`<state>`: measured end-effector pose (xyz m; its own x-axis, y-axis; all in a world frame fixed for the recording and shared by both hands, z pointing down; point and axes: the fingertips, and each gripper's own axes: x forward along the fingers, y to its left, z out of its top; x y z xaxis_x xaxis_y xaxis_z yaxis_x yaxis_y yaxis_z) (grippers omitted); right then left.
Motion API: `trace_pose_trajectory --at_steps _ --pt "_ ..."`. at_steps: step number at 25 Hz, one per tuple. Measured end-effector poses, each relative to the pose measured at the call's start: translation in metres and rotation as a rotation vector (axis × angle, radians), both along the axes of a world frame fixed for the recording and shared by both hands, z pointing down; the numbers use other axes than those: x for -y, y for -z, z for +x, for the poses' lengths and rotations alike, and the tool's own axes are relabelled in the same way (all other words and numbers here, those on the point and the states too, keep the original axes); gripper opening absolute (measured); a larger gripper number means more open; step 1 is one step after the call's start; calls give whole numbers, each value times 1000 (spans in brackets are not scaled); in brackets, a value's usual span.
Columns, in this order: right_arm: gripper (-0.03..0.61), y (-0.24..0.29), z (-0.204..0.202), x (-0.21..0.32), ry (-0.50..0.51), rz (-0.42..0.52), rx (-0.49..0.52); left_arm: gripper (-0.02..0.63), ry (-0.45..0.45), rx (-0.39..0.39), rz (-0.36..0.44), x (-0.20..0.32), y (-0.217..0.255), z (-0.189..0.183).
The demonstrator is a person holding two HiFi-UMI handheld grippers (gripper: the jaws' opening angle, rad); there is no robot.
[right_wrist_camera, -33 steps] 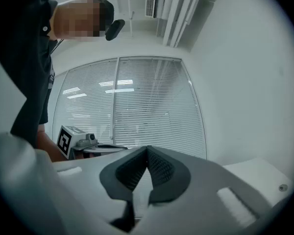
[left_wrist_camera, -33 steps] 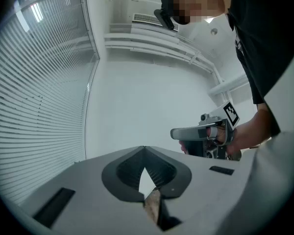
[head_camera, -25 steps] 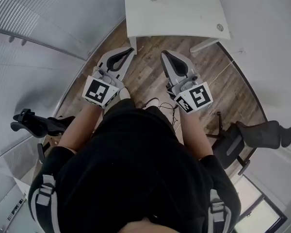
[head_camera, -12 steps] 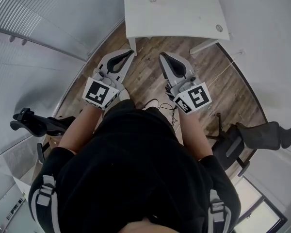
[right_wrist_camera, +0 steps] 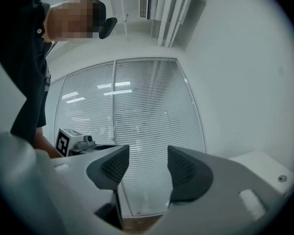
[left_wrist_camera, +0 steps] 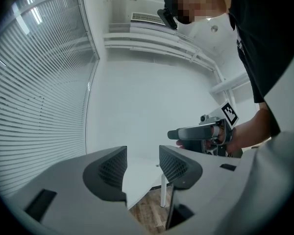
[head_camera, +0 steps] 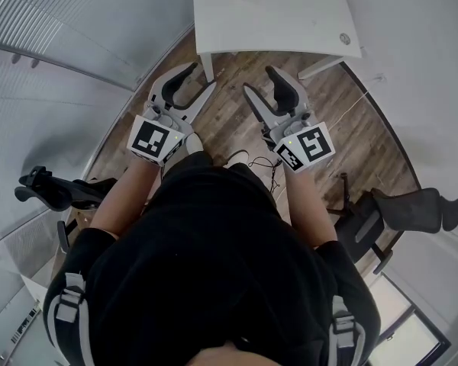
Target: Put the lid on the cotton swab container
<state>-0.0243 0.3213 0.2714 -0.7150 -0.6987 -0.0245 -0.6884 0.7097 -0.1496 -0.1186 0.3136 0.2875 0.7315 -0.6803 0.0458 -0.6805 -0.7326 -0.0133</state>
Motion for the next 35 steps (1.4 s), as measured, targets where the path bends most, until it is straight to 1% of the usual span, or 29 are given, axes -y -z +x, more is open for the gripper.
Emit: trace_pose_trajectory --at_steps 2,4,6,11,13,16,22,25,30,35 --pt "269 0 1 0 0 -4 -3 236 7 1 -1 1 -1 -1" --pt "289 -1 2 -1 5 -6 -11 277 15 -1 -6 1 -3 -2" --pt "305 -3 3 -2 13 -9 -18 300 12 0 -12 0 -5 0" --pt "330 -6 6 -7 22 -13 -26 336 -24 39 6 -8 -6 15" --pt "331 -7 9 -11 31 -12 -32 339 -39 54 3 -14 -5 23" --pt "331 -8 15 -16 44 -11 -29 337 -63 27 17 -22 -1 35" --pt "331 -9 34 -30 54 -10 -17 337 -25 36 -5 -30 -6 49" --pt "331 -9 47 -36 63 -4 -8 337 -18 19 -20 -35 -11 59" --pt "331 -11 68 -45 73 -8 0 337 -5 25 -13 -44 -10 80" --pt "331 -17 80 -41 75 -15 4 337 -8 38 -16 -42 -15 95"
